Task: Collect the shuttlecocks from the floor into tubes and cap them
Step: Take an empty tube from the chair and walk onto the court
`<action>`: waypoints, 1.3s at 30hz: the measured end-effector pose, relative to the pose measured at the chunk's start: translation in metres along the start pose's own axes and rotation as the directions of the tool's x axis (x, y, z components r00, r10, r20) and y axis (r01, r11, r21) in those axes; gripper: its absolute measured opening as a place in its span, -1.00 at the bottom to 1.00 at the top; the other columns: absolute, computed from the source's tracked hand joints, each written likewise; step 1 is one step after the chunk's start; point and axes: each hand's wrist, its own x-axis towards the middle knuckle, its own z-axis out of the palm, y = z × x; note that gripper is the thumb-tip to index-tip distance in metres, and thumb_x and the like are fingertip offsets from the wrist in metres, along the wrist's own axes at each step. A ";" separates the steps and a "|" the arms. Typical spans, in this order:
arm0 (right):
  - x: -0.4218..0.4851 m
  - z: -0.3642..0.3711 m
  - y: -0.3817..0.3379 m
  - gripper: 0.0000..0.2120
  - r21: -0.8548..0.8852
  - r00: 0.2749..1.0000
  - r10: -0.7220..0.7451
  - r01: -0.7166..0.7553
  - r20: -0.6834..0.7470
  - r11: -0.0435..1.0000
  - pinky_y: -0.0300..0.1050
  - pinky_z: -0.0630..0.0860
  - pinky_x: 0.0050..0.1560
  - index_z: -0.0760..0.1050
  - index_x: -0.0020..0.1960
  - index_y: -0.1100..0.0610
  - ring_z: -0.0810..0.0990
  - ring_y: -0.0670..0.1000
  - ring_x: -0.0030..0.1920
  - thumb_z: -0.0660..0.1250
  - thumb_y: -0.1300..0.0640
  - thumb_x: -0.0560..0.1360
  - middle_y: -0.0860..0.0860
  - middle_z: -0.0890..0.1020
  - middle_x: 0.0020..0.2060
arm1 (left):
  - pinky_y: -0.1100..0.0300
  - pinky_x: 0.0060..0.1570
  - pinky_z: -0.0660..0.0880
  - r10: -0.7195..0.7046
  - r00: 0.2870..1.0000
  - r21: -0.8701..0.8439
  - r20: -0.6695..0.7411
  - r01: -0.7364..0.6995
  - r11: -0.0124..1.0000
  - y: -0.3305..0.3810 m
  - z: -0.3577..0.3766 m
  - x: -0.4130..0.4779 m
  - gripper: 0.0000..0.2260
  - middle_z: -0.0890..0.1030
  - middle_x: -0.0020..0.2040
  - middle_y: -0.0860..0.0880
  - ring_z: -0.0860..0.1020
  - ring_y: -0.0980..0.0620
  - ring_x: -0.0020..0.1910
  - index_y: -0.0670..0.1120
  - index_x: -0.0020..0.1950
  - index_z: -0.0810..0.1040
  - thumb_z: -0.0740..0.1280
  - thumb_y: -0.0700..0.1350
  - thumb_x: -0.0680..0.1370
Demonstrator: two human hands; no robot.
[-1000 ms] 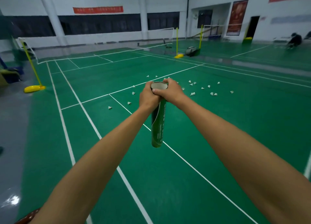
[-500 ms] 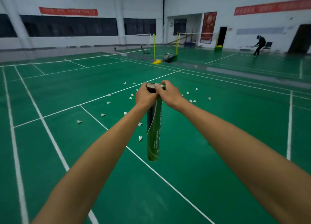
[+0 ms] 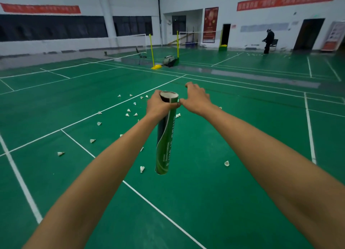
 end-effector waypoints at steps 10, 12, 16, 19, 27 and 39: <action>0.213 0.070 0.075 -0.39 -0.227 0.992 -0.076 0.097 0.101 0.969 0.30 0.32 0.37 0.27 0.48 0.13 0.36 0.25 0.40 0.39 -0.02 0.52 0.16 0.40 0.41 | 0.15 0.02 0.50 -0.016 0.999 0.075 0.034 0.013 0.997 -0.045 0.077 0.200 -0.40 0.61 0.09 0.00 0.59 -0.02 0.06 -0.09 0.25 0.50 0.67 0.05 0.35; 0.257 0.085 0.086 -0.40 -0.232 0.990 -0.068 0.095 0.120 0.968 0.30 0.31 0.38 0.27 0.48 0.13 0.35 0.26 0.40 0.39 -0.01 0.53 0.16 0.40 0.41 | 0.15 0.02 0.49 -0.011 0.999 0.085 0.033 0.008 0.996 -0.053 0.089 0.240 -0.43 0.59 0.07 0.01 0.59 -0.02 0.07 -0.06 0.20 0.47 0.67 0.04 0.35; 0.332 0.119 0.098 -0.41 -0.221 0.987 -0.019 0.055 0.159 0.974 0.31 0.31 0.39 0.28 0.48 0.13 0.37 0.26 0.39 0.38 0.05 0.52 0.17 0.41 0.39 | 0.13 0.03 0.51 -0.023 0.999 0.099 0.031 0.020 0.995 -0.081 0.107 0.314 -0.41 0.60 0.09 0.00 0.59 -0.03 0.07 -0.08 0.24 0.48 0.68 0.03 0.34; 0.390 0.149 0.105 -0.41 -0.257 0.982 -0.025 0.074 0.187 0.964 0.32 0.32 0.39 0.27 0.48 0.14 0.37 0.26 0.39 0.38 0.06 0.51 0.17 0.41 0.38 | 0.09 0.06 0.53 -0.049 0.998 0.108 0.031 0.045 0.993 -0.108 0.121 0.373 -0.39 0.62 0.11 -0.01 0.59 -0.03 0.08 -0.08 0.25 0.49 0.67 0.05 0.34; 0.562 0.252 0.121 -0.40 -0.342 0.971 -0.035 0.117 0.238 0.932 0.34 0.27 0.40 0.27 0.48 0.13 0.37 0.26 0.40 0.38 0.06 0.52 0.17 0.41 0.38 | 0.10 0.06 0.54 -0.120 0.990 0.085 0.077 0.114 0.990 -0.196 0.165 0.566 -0.43 0.64 0.10 -0.03 0.61 -0.04 0.08 -0.08 0.20 0.52 0.69 0.02 0.33; 0.728 0.357 0.216 -0.45 -0.403 0.882 0.322 -0.171 0.345 0.899 0.31 0.30 0.41 0.31 0.46 0.18 0.35 0.28 0.40 0.36 0.07 0.54 0.19 0.39 0.38 | 0.17 -0.02 0.42 -0.081 0.894 0.224 0.440 -0.022 0.974 -0.274 0.304 0.772 -0.39 0.62 0.13 -0.09 0.54 -0.04 0.05 -0.16 0.30 0.50 0.67 -0.11 0.34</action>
